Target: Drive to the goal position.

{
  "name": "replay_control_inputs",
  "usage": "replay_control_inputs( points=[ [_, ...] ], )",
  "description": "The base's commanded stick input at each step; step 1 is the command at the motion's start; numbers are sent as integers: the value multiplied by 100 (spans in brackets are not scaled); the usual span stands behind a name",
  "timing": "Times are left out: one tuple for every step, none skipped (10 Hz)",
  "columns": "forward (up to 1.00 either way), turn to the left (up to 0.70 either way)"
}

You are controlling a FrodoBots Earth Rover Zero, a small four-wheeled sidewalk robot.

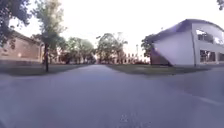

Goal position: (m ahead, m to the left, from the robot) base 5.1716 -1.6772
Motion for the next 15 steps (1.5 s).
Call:
replay_control_inputs(
  points=[
    [70,0],
    [70,0],
    [70,0],
    [70,0],
    [70,0],
    [70,0],
    [70,0],
    [70,0],
    [70,0],
    [70,0],
    [50,0],
    [9,0],
    [0,0],
    [0,0],
    [0,0]
  ],
)
